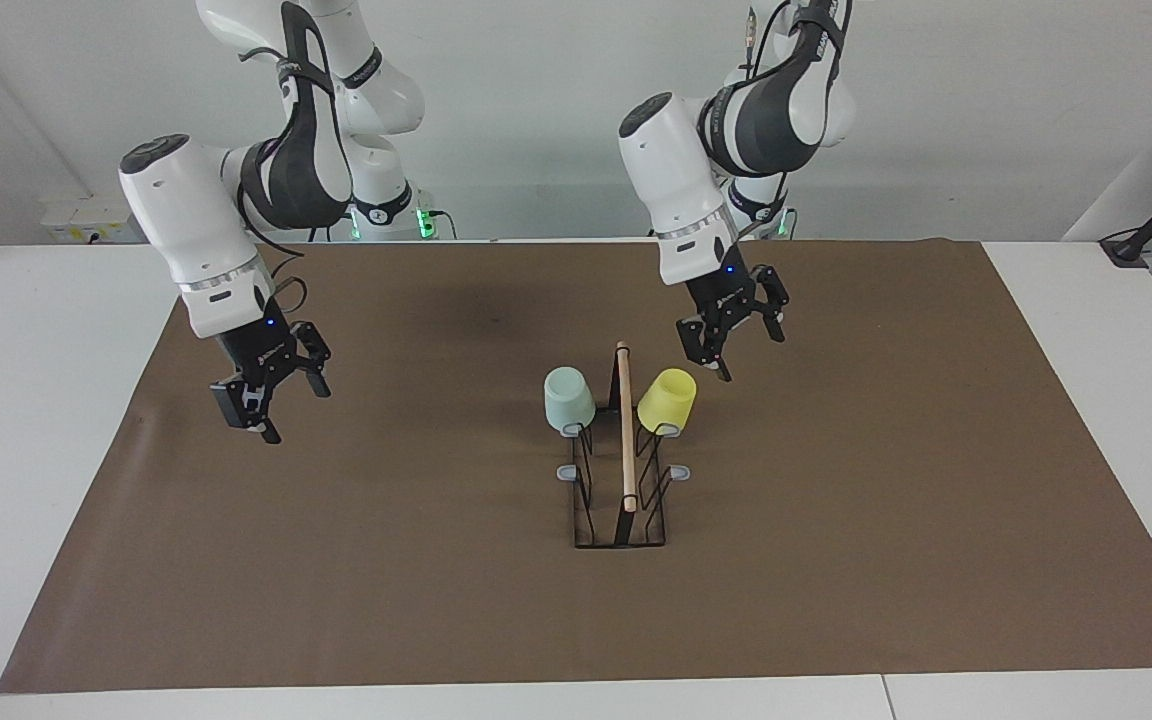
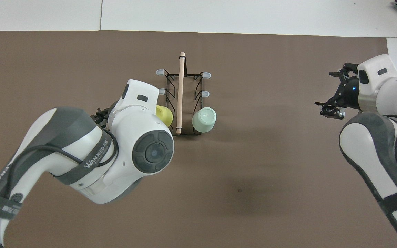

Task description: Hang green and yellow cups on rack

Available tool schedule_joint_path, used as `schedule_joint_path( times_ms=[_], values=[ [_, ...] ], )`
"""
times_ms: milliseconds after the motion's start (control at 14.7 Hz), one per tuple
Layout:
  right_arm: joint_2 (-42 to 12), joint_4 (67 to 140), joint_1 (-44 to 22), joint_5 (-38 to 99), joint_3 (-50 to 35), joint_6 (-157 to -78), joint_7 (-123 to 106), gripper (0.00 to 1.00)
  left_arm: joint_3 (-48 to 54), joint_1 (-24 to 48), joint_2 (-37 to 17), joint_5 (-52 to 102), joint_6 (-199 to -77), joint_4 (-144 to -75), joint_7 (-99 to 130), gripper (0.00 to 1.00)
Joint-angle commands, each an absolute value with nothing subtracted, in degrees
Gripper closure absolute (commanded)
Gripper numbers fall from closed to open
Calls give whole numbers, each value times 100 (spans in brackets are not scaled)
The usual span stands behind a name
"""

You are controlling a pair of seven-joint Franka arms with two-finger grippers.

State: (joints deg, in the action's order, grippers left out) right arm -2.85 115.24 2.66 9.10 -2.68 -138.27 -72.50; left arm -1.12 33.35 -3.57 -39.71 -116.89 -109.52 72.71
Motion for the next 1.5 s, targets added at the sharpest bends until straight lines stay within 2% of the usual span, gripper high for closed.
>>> schedule_joint_path(
  times_ms=[0, 273, 682, 955, 1091, 1159, 1227, 1432],
  values=[
    [-272, 11058, 299, -199, -334, -13002, -5860, 0, -62, 2797, -237, -3264, -11795, -11004, 5981, 0],
    [-237, 10698, 237, -956, -422, -11825, -3380, 0, -79, 1936, -62, -1665, -11786, -11021, 3205, 0],
    [-211, 9758, 255, -862, -737, -10110, -110, 0, -105, 705, 132, 111, -11296, -10847, 506, 0],
    [-1, 9423, 404, -283, -634, -9423, 237, 0, -141, 439, 18, 413, -10249, -9854, -404, 0],
    [53, 9264, 440, 25, -292, -9212, 264, 0, -141, 439, 9, 387, -9881, -9459, -439, 0],
    [61, 9264, 239, 18, 14, -9080, 264, 0, -141, 448, -17, 378, -9635, -9196, -544, 0],
    [149, 9420, 2, 9, 348, -9123, 272, 0, -132, 448, -105, 343, -9389, -8941, -675, 0],
    [193, 9527, -26, -44, 475, -9176, 220, 0, -70, 518, -246, -17, -8808, -8412, -844, 0]
  ],
)
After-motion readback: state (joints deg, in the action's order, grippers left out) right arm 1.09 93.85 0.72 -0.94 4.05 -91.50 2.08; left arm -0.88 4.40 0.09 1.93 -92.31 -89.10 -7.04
